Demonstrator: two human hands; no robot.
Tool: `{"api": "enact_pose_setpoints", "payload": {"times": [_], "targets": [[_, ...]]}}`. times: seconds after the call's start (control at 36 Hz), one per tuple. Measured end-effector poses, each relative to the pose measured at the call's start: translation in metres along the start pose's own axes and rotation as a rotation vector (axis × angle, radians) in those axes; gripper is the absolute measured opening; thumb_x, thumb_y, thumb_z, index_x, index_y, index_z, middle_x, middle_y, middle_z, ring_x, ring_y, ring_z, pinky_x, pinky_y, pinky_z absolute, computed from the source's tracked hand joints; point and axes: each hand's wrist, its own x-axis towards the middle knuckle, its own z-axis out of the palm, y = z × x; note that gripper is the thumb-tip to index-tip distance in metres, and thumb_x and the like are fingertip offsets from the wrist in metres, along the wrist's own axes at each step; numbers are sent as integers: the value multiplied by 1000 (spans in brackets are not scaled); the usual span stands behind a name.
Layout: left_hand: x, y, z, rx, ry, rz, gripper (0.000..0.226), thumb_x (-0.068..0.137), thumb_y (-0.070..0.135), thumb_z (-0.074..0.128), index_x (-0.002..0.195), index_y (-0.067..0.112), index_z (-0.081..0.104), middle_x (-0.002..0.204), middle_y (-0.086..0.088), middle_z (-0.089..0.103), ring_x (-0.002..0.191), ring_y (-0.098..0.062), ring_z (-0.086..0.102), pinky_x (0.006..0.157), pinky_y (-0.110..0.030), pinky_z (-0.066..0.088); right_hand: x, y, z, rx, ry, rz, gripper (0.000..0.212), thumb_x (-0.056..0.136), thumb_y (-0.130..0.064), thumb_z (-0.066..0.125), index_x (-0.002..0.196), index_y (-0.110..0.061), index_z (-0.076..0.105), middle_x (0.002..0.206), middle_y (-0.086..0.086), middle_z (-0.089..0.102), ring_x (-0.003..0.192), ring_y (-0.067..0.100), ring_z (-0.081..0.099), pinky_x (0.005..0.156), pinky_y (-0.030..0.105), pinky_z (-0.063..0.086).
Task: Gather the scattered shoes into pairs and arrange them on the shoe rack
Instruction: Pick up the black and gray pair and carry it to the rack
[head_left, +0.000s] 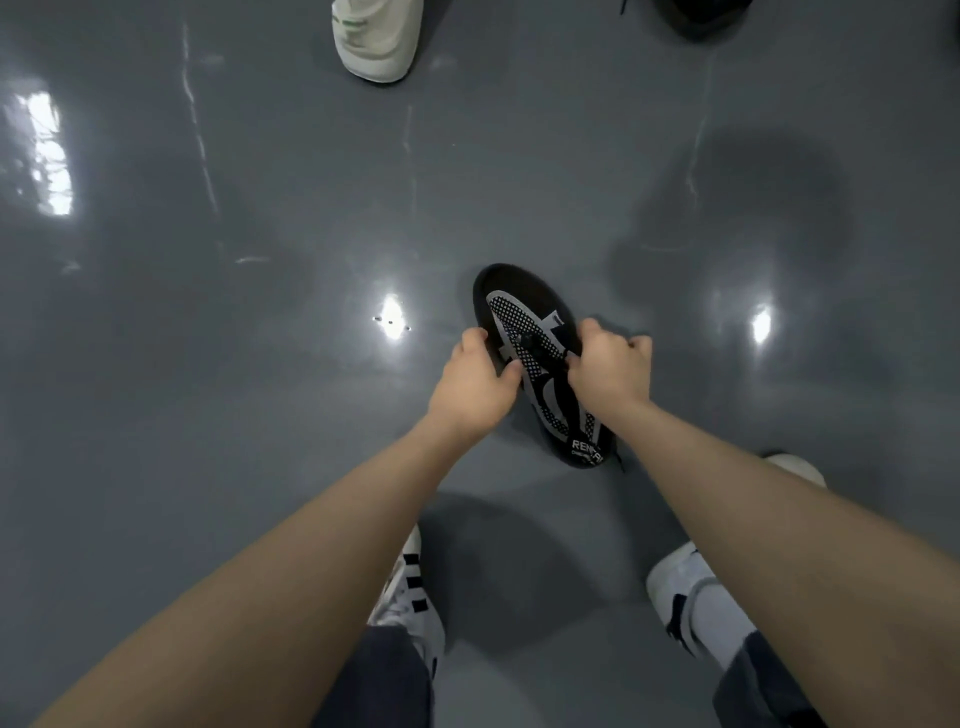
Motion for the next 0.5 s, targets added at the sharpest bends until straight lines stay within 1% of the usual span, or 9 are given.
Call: {"api": "enact_pose_setpoints", "payload": {"times": [0.06,0.11,0.19,0.25,0.28,0.33,0.39,0.44,0.5], "targets": [[-6,3,-2,28,-1,14,57,94,33,53,140,9,29,140,-12,42,126,-26,46,100,-43,44,-3,-1,-3,-7,39,-16,14,89,-9,49,103,-12,52,82,7,67,76,26,57,88,34,27],[-14,11,-8,69,2,42,55,95,33,51,139,8,29,138,-12,43,123,-27,47,98,-42,45,-8,-2,-13,6,87,-30,17,88,-7,49,104,-12,53,83,7,66,76,26,56,88,34,25],[-29,26,-17,122,27,88,54,95,33,50,138,8,29,137,-11,43,124,-27,45,98,-42,44,-20,-4,-37,71,121,-52,13,90,-11,47,101,-12,52,85,6,65,75,24,53,85,33,23],[-39,39,-24,139,66,101,60,94,35,52,140,8,25,139,-10,41,126,-28,43,99,-45,43,-27,-6,-56,149,140,-47,9,91,-14,47,99,-13,52,86,5,65,75,23,51,84,33,23],[-45,48,-27,146,88,101,64,93,37,53,141,8,22,141,-10,40,127,-28,42,100,-46,42,-30,-7,-68,196,149,-37,9,91,-15,47,99,-13,52,89,4,65,78,22,53,85,34,24],[-59,66,-36,169,127,104,74,92,41,53,146,8,14,145,-11,35,129,-30,41,100,-47,42,-38,-9,-94,307,146,9,12,93,-16,47,103,-13,52,98,3,65,89,23,58,88,34,28],[-74,86,-46,214,153,135,82,91,45,52,149,9,6,148,-12,32,131,-31,40,102,-48,41,-48,-12,-123,435,129,58,15,94,-18,48,107,-13,52,103,2,65,97,25,58,91,37,36],[-90,109,-56,291,187,197,86,91,47,51,149,9,2,146,-13,36,126,-33,45,100,-48,42,-58,-14,-155,529,132,75,13,94,-19,49,106,-15,51,97,-3,63,95,25,59,91,41,42],[-106,133,-66,356,239,280,85,90,48,51,148,6,4,139,-13,44,119,-34,51,96,-48,44,-67,-15,-186,598,143,68,11,93,-18,50,103,-17,50,90,-8,59,92,23,59,89,42,44]]}}
